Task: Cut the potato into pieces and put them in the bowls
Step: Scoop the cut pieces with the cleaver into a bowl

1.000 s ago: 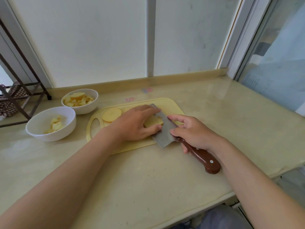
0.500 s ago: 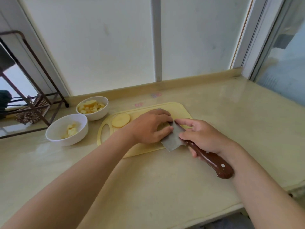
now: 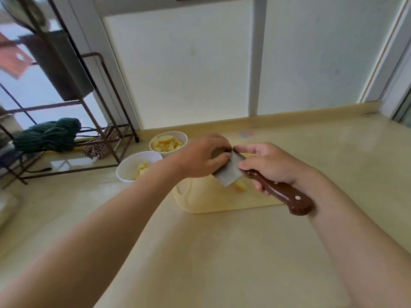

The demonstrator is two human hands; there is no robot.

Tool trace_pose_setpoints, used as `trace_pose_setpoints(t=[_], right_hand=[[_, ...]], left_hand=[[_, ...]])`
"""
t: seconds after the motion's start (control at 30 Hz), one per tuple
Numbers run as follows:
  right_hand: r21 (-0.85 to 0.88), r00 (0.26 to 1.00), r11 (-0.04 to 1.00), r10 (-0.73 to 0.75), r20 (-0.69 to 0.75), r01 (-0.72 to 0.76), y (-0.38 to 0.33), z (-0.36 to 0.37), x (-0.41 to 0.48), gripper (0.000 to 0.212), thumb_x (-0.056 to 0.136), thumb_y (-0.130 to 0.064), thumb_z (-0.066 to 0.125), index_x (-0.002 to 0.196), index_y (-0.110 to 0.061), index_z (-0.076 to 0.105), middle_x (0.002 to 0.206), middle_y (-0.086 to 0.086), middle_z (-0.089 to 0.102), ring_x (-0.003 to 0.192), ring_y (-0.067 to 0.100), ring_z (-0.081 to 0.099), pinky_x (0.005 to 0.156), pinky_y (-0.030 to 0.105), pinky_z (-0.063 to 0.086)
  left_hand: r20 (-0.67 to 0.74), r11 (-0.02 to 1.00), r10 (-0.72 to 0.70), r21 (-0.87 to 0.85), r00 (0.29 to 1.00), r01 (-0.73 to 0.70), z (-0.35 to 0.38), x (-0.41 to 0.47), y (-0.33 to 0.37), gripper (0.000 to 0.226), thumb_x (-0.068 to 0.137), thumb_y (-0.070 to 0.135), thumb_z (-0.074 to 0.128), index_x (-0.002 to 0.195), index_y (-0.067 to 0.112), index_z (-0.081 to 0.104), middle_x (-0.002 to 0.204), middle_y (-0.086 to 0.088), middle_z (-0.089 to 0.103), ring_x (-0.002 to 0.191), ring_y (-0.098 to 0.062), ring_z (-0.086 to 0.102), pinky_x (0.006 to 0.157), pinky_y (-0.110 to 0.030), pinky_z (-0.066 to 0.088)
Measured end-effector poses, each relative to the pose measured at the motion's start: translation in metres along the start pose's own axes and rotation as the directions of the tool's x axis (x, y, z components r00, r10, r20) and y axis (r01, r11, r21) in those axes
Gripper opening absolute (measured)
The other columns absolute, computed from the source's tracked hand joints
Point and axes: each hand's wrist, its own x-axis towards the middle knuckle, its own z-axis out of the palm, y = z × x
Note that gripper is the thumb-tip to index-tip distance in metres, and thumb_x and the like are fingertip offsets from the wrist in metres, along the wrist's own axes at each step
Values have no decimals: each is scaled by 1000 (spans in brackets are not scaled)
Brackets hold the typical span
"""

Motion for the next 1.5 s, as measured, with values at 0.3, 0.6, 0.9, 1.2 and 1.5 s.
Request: trace_pose_setpoints(t=[0.3, 0.6, 0.9, 1.2, 1.5], right_hand=[[-52, 984, 995, -78, 158, 87, -56, 76, 52, 35, 99, -5, 56, 125, -28, 64, 79, 14, 63, 48, 21, 56, 38, 26, 44], [-139, 985, 988, -39, 169, 63, -70, 103, 70, 33, 99, -6, 57, 101, -38, 60, 81, 19, 61, 53, 27, 57, 43, 29, 44], [-186, 995, 981, -35, 93, 52, -70, 79, 62, 41, 98, -5, 59, 127, -33, 55, 62, -1, 65, 46, 18, 59, 40, 28, 45], [-141, 999, 989, -38, 35, 42, -61, 48, 43, 41, 99, -5, 59, 131, -31, 56, 74, 8, 64, 45, 18, 57, 39, 26, 44], [-107, 998, 994, -38, -53, 32, -44, 0, 5, 32, 100, -4, 58, 110, -34, 62, 70, 4, 63, 43, 18, 56, 38, 26, 43]], left_hand=[[-175, 977, -210, -76, 962, 199, -58, -59, -62, 16, 89, 17, 67, 103, 13, 74, 107, 3, 70, 101, -8, 62, 92, -27, 48], [-300, 936, -349, -151, 888, 317, -57, -97, -98, 16, 90, 16, 65, 102, 15, 76, 111, 9, 69, 104, -6, 62, 96, -29, 50], [-335, 920, -381, -44, 862, 390, -57, -97, -94, 14, 88, 8, 63, 94, 6, 75, 92, -5, 69, 86, -22, 63, 85, -40, 53], [-213, 857, -478, 97, 852, 505, -67, -108, -82, 11, 92, 16, 56, 85, 13, 65, 75, -2, 65, 66, -21, 60, 68, -41, 55], [-174, 759, -626, 90, 760, 645, -73, -92, -76, 26, 84, 10, 67, 108, 17, 66, 81, 4, 64, 76, -12, 61, 69, -27, 52]])
